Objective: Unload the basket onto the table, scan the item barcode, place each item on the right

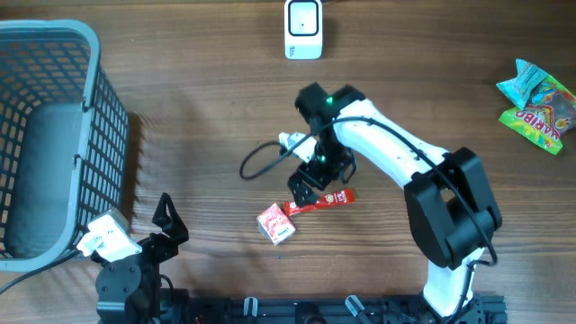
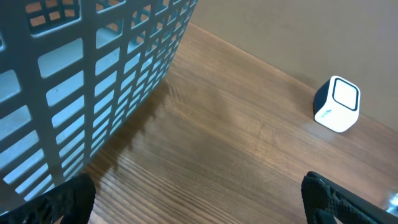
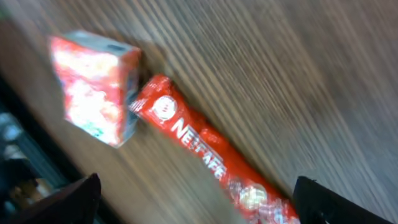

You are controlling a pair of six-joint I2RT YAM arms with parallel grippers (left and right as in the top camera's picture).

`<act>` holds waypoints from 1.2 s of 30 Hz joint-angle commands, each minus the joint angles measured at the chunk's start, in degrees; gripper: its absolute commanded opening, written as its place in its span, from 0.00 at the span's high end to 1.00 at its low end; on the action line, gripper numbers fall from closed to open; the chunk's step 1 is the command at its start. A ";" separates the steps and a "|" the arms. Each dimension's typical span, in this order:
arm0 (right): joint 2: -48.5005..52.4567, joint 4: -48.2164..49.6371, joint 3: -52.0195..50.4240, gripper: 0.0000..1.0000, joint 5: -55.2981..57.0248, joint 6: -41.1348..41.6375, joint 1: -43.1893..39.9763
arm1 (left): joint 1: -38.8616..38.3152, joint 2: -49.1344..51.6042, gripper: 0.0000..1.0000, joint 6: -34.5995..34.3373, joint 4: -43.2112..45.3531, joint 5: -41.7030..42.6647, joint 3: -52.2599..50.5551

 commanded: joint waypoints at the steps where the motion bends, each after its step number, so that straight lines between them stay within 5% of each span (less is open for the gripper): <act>1: 0.00 5.40 -7.74 0.00 -0.90 -3.67 0.28 | -0.20 -0.37 0.00 0.66 0.13 -0.55 -0.22; 5: 0.00 16.22 -12.81 0.02 10.95 0.83 1.46 | -0.20 -0.37 0.00 0.66 0.13 -0.55 -0.22; 7: 0.00 20.06 -14.95 0.22 15.28 2.27 1.88 | -0.20 -0.37 0.00 0.66 0.13 -0.55 -0.22; 10: 0.02 21.68 -19.15 0.29 18.58 4.04 3.34 | -0.20 -0.37 0.00 0.66 0.13 -0.55 -0.22; 15: 0.00 21.24 -23.52 0.13 19.12 6.99 7.15 | -0.20 -0.37 0.00 0.66 0.13 -0.55 -0.22; 19: -0.11 12.63 -15.19 0.01 18.93 7.39 7.17 | -0.20 -0.37 0.00 0.66 0.13 -0.55 -0.22; 25: -0.26 -1.25 4.63 0.00 20.22 1.95 7.19 | -0.20 -0.37 0.00 0.66 0.13 -0.55 -0.22; 32: -0.26 -5.77 3.15 0.02 21.68 1.11 7.58 | -0.20 -0.37 0.00 0.66 0.13 -0.55 -0.22; 33: -0.26 -6.12 2.51 0.06 22.60 2.47 8.02 | -0.20 -0.37 0.00 0.66 0.13 -0.55 -0.22; 35: -0.26 -6.93 2.36 0.34 24.37 6.84 8.37 | -0.20 -0.37 0.00 0.66 0.13 -0.55 -0.22; 36: -0.26 -8.72 2.36 0.73 24.48 12.96 8.63 | -0.20 -0.37 0.00 0.66 0.13 -0.55 -0.22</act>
